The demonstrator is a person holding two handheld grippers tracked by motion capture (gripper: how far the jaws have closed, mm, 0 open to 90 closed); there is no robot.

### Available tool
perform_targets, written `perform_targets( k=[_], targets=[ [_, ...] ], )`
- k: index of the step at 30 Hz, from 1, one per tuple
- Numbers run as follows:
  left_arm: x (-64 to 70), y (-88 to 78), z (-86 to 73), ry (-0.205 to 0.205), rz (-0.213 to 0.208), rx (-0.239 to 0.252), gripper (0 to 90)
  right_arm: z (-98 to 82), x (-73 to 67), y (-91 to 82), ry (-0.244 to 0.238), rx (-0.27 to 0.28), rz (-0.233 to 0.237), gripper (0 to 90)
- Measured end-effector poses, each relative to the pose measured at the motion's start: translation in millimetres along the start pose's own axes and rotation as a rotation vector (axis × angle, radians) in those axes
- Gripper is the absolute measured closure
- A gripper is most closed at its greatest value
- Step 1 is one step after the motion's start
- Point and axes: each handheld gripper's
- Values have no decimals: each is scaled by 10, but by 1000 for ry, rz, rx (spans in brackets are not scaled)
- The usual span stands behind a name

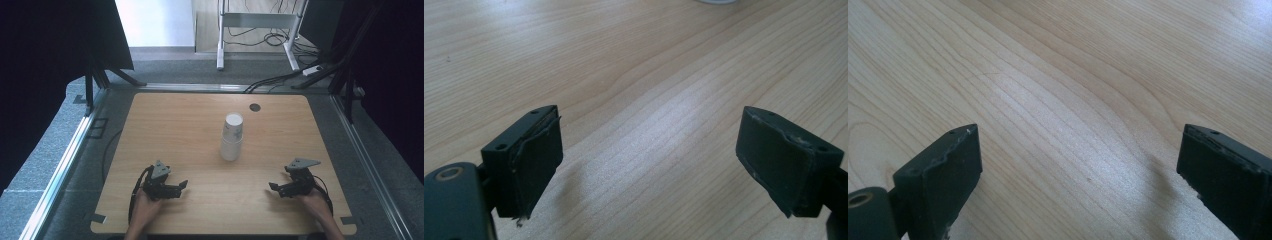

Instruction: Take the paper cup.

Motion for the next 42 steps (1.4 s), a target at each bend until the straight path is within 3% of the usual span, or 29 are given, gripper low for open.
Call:
perform_targets(
  k=[11, 23, 39, 42],
  targets=[
    [8, -7, 70, -2, -17, -14, 113, 52, -6, -45, -4, 13, 11, 39],
    [18, -15, 183, 25, -17, -21, 113, 198, -55, -137, -9, 29, 30, 31],
    [3, 11, 349, 0, -87, 11, 112, 409, -108, -220, -49, 31, 45, 34],
    [13, 24, 375, 11, -81, 10, 112, 437, -110, -223, -56, 29, 50, 34]
  ],
)
Point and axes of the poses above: each handheld gripper's, and its own axes: y roughly forward along the jaws, z roughly out of its top, x roughly to its right, and after that the axes turned 9 degrees about -x, right-handed
